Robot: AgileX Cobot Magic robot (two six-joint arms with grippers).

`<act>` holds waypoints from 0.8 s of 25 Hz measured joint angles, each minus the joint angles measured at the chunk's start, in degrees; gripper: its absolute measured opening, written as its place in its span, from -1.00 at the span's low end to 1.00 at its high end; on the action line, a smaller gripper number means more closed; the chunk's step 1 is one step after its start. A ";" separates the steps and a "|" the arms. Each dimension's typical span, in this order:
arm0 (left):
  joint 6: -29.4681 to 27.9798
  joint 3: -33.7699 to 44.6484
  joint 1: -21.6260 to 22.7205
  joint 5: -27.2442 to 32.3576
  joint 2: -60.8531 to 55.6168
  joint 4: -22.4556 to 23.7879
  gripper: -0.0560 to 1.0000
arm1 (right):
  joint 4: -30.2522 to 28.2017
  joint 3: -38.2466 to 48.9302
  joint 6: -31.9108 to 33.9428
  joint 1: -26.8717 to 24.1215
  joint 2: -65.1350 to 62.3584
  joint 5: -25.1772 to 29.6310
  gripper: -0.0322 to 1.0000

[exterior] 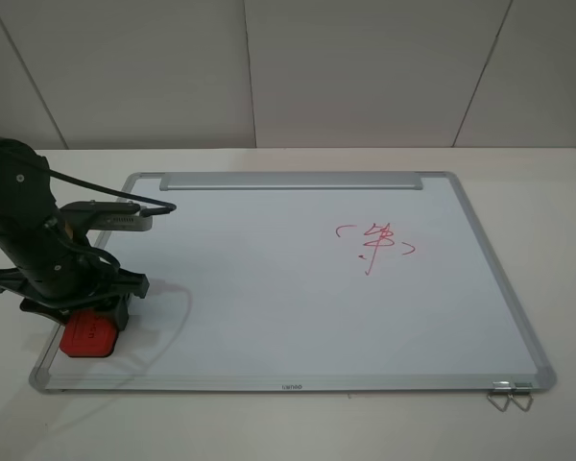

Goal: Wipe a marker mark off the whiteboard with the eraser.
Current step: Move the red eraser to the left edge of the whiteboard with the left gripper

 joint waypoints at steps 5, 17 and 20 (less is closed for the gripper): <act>-0.06 0.00 0.00 0.00 0.00 0.00 0.31 | 0.00 0.00 0.00 0.00 0.00 0.00 0.41; -0.06 0.04 0.00 -0.30 -3.43 0.00 0.33 | 0.00 0.00 0.00 0.00 0.00 0.00 0.41; -0.10 0.04 0.00 -0.30 -4.94 0.33 0.36 | 0.00 0.00 0.00 0.00 0.00 0.00 0.41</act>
